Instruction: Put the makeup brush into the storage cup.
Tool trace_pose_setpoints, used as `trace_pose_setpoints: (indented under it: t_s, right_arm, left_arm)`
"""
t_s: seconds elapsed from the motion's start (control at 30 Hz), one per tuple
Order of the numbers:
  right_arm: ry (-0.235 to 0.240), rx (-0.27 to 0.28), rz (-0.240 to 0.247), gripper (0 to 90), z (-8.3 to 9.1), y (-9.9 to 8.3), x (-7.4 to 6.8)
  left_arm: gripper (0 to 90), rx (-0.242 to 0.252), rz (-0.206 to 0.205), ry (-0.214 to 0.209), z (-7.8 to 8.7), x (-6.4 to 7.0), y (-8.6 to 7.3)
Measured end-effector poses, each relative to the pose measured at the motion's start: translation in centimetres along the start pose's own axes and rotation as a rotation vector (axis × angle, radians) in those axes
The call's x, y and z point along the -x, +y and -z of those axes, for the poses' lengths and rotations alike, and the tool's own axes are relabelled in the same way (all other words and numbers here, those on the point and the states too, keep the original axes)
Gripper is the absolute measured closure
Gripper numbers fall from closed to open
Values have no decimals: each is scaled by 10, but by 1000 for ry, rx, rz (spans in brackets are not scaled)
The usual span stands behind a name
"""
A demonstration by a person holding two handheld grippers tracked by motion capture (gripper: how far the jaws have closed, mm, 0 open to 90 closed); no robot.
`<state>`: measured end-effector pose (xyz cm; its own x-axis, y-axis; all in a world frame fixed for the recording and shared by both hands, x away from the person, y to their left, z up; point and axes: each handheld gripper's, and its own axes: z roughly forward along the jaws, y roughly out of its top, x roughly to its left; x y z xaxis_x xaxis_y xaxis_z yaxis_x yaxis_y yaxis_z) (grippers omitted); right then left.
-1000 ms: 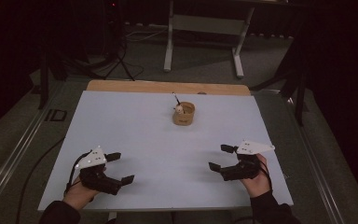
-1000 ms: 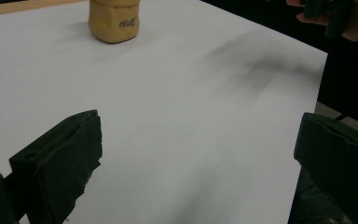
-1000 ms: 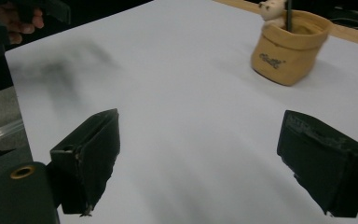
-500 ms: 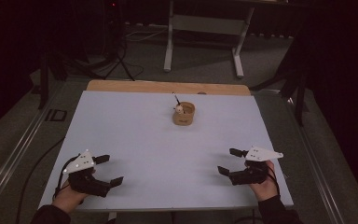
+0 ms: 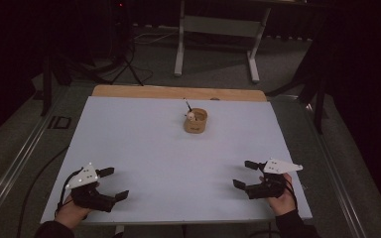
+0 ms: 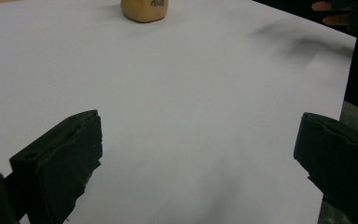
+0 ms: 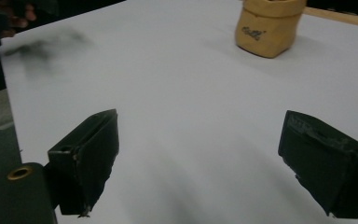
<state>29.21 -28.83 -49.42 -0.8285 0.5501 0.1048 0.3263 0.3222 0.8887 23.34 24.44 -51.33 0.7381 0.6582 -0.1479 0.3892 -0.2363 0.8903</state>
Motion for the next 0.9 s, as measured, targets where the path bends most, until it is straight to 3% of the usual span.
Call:
trace_pose_setpoints:
  t_s: [0.17, 0.47, 0.9]
  right_arm:
    - [10, 3, -3, 119, -4, -2, 2]
    - [13, 8, -36, 119, -5, -6, 6]
    - [30, -7, -44, 119, -7, -8, 6]
  left_arm:
    - [23, 23, 2, 10, 0, -1, 2]
    - [23, 27, 5, 24, -2, -1, 1]
    - [23, 31, 19, 26, -2, -3, 0]
